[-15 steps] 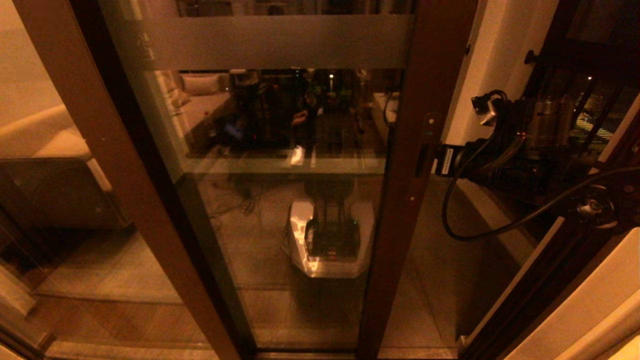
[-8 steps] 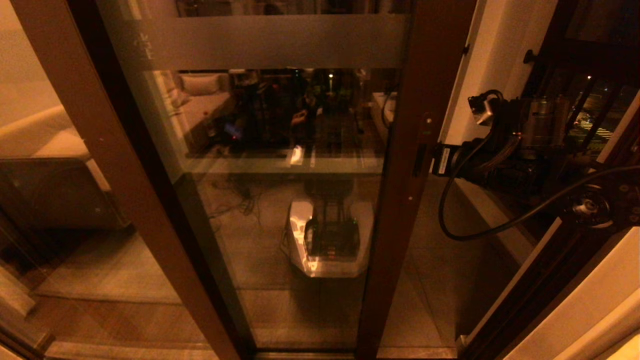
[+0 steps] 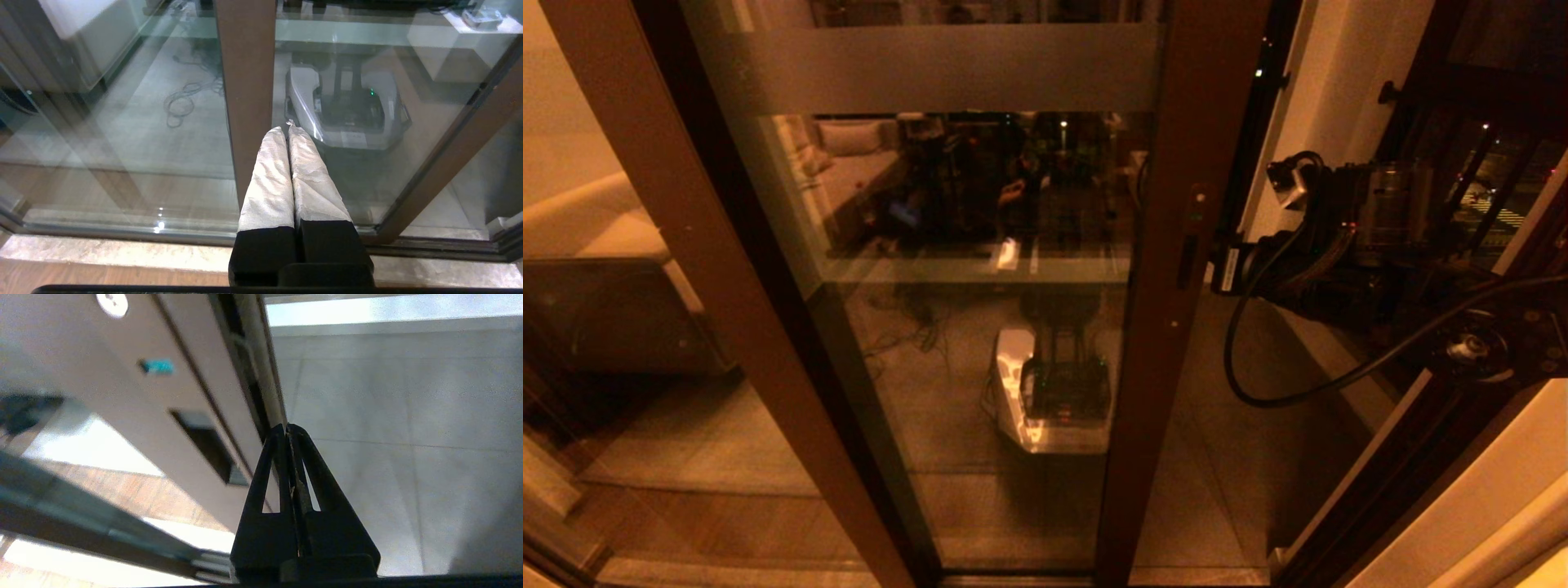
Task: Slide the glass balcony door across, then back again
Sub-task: Open the slid door
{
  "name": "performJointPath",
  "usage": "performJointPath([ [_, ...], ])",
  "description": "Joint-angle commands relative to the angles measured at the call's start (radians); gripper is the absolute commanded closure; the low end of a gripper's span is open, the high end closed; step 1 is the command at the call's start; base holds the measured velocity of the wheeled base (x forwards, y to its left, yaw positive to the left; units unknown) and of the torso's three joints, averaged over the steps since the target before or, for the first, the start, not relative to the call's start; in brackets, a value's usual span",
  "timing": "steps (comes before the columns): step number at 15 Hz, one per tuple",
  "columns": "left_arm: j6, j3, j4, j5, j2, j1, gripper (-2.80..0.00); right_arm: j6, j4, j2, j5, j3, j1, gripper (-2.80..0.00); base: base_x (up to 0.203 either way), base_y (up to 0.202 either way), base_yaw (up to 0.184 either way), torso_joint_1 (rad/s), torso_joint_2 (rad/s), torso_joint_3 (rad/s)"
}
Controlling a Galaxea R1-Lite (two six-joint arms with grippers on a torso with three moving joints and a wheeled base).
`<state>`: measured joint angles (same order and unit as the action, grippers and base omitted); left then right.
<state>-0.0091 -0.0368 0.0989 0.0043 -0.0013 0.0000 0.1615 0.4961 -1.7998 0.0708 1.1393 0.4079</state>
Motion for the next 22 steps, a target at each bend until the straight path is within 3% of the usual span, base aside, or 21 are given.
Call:
performJointPath([
  [1, 0.000, 0.002, 0.000, 0.000, 0.000, 0.000, 0.00, 0.001, 0.004, -0.003, 0.004, 0.002, 0.008, 0.00, 0.000, 0.000, 0.000, 0.000, 0.00, 0.000],
  [5, -0.002, 0.000, 0.001, 0.000, 0.000, 0.000, 0.00, 0.003, 0.004, -0.001, 0.007, -0.001, 0.040, 0.00, 0.000, 0.000, 0.000, 0.000, 0.00, 0.000],
  [18, 0.000, 0.000, -0.001, 0.000, 0.000, 0.000, 0.00, -0.001, 0.005, -0.042, 0.007, 0.041, -0.034, 0.00, 0.000, 0.000, 0.000, 0.000, 0.00, 0.000],
  [22, 0.000, 0.000, 0.001, -0.001, 0.000, 0.000, 0.00, -0.004, 0.012, -0.141, 0.094, 0.118, -0.052, 0.00, 0.000, 0.000, 0.000, 0.000, 0.00, 0.000],
])
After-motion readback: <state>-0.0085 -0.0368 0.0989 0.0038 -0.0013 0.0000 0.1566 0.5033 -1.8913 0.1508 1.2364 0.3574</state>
